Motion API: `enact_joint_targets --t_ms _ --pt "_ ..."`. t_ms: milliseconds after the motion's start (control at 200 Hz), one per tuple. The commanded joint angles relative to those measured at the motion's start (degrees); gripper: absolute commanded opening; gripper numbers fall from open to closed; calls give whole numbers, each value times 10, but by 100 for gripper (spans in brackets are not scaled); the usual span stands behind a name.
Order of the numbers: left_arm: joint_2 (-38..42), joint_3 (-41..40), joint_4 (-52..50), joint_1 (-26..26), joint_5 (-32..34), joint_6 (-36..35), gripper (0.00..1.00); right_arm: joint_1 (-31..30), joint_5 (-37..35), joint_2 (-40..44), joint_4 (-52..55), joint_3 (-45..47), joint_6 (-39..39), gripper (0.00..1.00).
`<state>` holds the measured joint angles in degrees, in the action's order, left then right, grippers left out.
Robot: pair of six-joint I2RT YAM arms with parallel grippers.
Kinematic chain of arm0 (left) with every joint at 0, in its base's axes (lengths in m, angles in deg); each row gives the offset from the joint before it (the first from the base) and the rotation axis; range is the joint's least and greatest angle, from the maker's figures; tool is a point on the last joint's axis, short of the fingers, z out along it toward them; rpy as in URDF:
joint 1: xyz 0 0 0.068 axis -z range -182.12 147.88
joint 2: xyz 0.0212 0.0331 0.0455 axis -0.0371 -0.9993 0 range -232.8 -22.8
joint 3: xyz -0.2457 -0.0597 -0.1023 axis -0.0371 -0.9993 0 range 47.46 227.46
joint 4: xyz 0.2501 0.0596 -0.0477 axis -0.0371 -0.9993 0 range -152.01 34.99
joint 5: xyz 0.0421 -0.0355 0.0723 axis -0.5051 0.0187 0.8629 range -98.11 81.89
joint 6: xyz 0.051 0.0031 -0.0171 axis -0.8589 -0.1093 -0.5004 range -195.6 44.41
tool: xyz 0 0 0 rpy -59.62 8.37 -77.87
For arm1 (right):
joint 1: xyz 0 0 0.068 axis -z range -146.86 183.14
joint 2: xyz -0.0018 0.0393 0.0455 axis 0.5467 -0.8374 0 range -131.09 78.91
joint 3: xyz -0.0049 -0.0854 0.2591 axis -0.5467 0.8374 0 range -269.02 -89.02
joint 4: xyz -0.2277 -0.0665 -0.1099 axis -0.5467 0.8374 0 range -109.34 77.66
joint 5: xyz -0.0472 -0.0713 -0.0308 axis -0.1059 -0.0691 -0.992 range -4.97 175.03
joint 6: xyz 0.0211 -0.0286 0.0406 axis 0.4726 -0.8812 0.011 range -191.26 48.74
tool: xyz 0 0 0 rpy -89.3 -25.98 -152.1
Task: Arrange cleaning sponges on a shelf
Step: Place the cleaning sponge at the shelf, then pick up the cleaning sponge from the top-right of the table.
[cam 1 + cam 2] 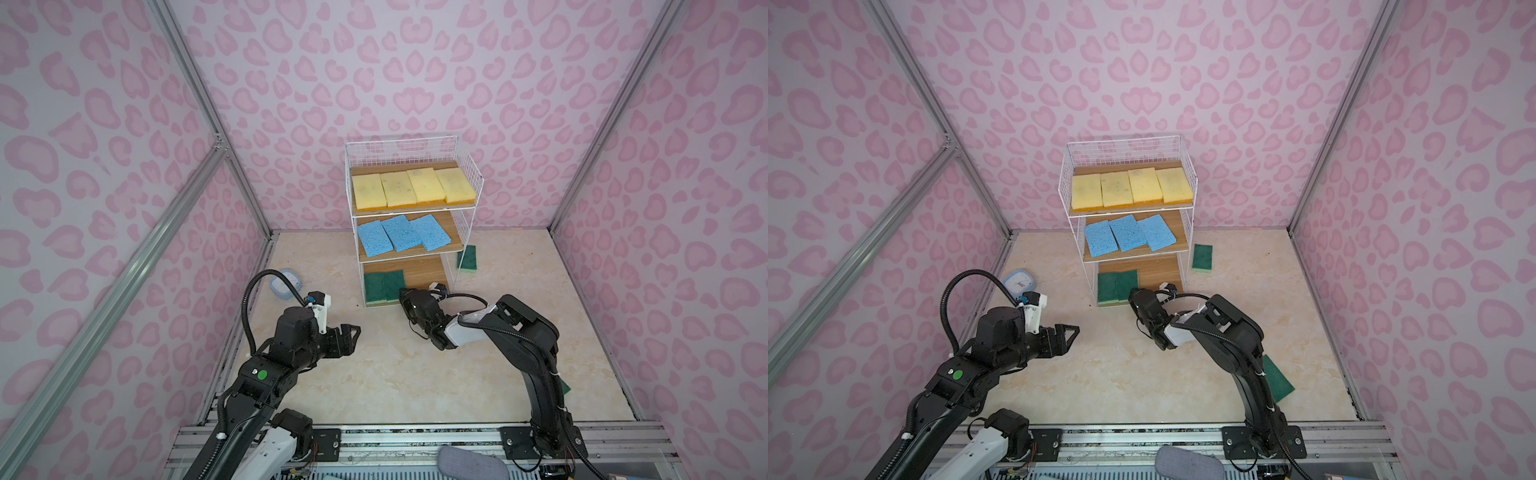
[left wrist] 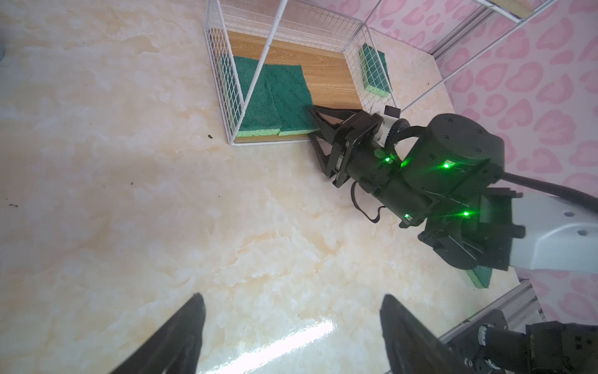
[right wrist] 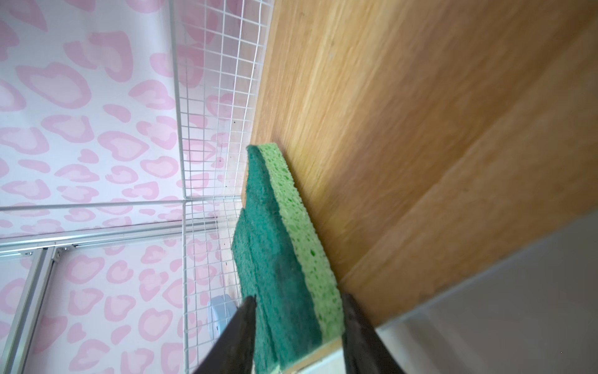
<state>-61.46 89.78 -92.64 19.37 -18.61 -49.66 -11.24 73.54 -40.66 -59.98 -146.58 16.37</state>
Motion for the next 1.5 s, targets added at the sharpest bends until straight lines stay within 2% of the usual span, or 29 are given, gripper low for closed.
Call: enact_joint_targets --t_ms 0,170,400,530,680,860,955,1050,1070,1075,1150,1280,1495 --pt "0 -3 11 0 3 -4 86 4 15 24 12 12 -34 56" --pt "0 -3 10 0 7 -4 86 13 60 79 65 23 -87 70" --pt "-8 -1 6 0 18 -4 86 26 122 161 171 33 -157 75" --pt "-12 1 3 -1 25 -4 86 40 159 219 219 62 -189 64" --pt "-21 2 4 -1 31 -4 86 97 219 305 200 163 -201 53" --pt "-53 -1 17 0 46 13 86 177 245 418 322 210 -267 52" --pt "-79 -5 33 -1 47 25 86 234 284 446 330 227 -280 53" --pt "-108 -7 56 0 49 36 87 298 320 440 342 223 -291 54" --pt "-113 -6 62 0 49 38 99 312 329 434 342 222 -293 54" --pt "-115 -6 63 0 49 39 99 316 331 433 342 221 -293 55" --pt "-138 0 79 0 52 48 98 359 360 403 335 208 -301 56" --pt "-174 23 96 0 57 48 98 404 367 345 312 175 -297 59" --pt "-212 61 85 0 70 31 98 431 372 200 335 39 -316 60"
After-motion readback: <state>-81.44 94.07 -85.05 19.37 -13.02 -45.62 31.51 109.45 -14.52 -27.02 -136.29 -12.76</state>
